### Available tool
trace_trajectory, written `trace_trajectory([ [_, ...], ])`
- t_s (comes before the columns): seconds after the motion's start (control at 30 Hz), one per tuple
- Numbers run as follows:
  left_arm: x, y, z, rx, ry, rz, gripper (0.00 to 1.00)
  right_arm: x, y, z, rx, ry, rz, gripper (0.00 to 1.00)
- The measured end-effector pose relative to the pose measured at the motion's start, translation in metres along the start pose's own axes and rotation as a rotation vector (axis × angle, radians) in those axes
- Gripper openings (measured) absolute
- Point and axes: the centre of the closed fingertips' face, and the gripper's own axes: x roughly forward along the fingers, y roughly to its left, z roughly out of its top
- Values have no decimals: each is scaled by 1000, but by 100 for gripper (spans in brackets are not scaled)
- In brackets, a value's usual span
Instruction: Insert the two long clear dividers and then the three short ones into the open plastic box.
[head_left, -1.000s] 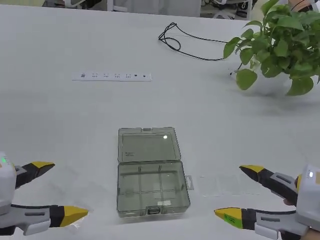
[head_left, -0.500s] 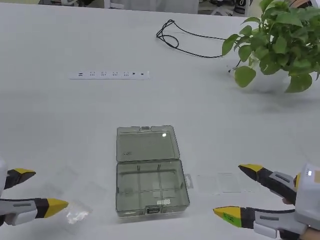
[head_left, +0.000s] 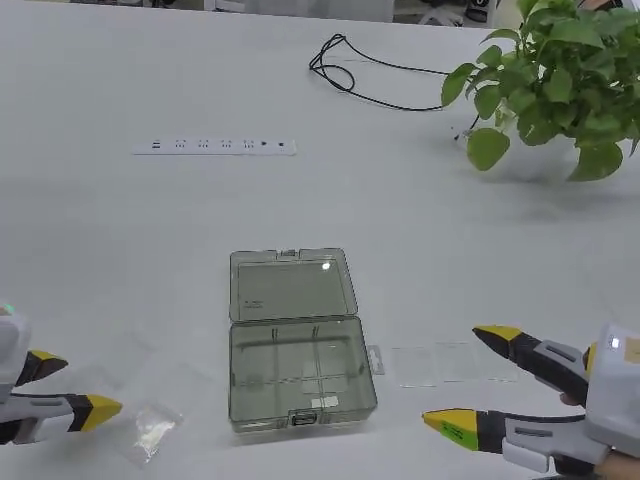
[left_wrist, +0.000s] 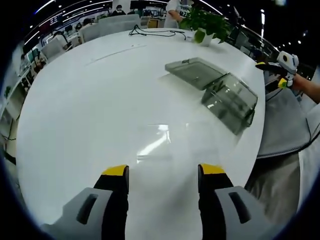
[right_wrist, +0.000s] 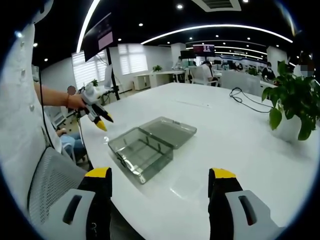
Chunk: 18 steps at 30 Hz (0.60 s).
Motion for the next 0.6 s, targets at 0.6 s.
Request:
trace_trajectory([
  [0.6,9,8,-14,103,162,65,38,0,1,-1,11,-7,-6,79],
])
